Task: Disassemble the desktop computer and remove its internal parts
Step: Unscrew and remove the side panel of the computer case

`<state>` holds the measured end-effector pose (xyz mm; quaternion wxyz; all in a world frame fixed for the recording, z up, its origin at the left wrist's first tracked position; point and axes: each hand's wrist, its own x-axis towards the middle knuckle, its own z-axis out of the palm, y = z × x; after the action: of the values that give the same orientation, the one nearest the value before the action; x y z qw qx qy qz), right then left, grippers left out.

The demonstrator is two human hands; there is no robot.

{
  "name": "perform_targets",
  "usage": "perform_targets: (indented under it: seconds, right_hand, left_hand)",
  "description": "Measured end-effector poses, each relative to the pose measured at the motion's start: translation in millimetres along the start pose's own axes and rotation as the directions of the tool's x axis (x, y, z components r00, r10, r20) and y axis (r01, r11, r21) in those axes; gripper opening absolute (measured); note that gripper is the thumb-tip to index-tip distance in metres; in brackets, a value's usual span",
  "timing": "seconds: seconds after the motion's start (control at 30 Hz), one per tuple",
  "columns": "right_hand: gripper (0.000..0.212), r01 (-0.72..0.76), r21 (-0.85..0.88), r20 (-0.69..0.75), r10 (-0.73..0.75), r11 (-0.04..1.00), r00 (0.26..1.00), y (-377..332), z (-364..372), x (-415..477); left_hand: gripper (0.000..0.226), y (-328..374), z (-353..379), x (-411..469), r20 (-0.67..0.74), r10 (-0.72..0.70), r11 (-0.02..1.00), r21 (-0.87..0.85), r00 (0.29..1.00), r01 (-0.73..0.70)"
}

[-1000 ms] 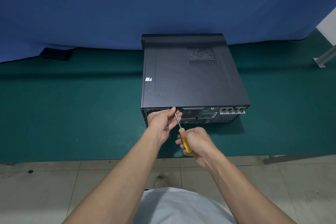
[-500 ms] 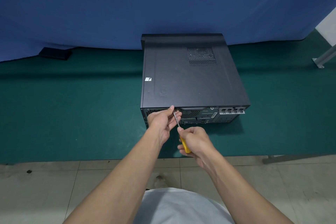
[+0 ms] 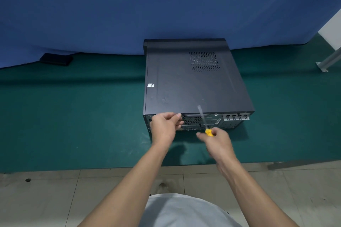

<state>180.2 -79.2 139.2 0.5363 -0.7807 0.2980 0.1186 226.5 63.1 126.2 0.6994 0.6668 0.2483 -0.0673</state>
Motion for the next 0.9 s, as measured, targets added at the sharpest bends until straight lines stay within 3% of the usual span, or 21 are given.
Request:
perform_targets:
  seconds: [0.07,0.17,0.3,0.43,0.6,0.73,0.8,0.9]
  right_hand:
    - [0.03,0.114,0.058,-0.108,-0.108,0.992,0.988,-11,-8,1]
    - [0.023,0.263,0.019,-0.159,-0.257,0.965,0.953,-34,-19,3]
    - [0.019,0.287,-0.032,-0.179,-0.288,0.957,0.941,-52,-37,8]
    - [0.014,0.224,-0.053,-0.186,-0.23,0.973,0.955,-51,-58,17]
    - [0.016,0.165,-0.08,-0.176,-0.177,0.983,0.968,-47,-92,37]
    - [0.019,0.184,-0.126,-0.16,-0.203,0.975,0.966,-50,-122,69]
    - [0.02,0.205,-0.138,-0.177,-0.228,0.969,0.957,-53,-139,93]
    - [0.022,0.224,-0.166,-0.201,-0.255,0.96,0.946,-60,-167,143]
  left_hand:
    - [0.011,5,5,-5,0.059,0.21,0.952,0.214,0.976,-0.218]
    - [0.017,18,15,-11,0.246,0.455,0.726,0.454,0.856,-0.517]
    - [0.015,35,35,-14,0.431,0.622,0.427,0.513,0.654,-0.745]
    - [0.012,44,60,-12,0.578,0.638,0.233,0.486,0.51,-0.842]
    - [0.018,45,99,-5,0.701,0.553,0.162,0.439,0.45,-0.884]
    - [0.015,51,142,8,0.723,0.536,0.184,0.404,0.436,-0.896]
    - [0.013,56,166,18,0.681,0.563,0.237,0.41,0.469,-0.881]
    - [0.027,60,198,43,0.545,0.579,0.337,0.517,0.606,-0.787]
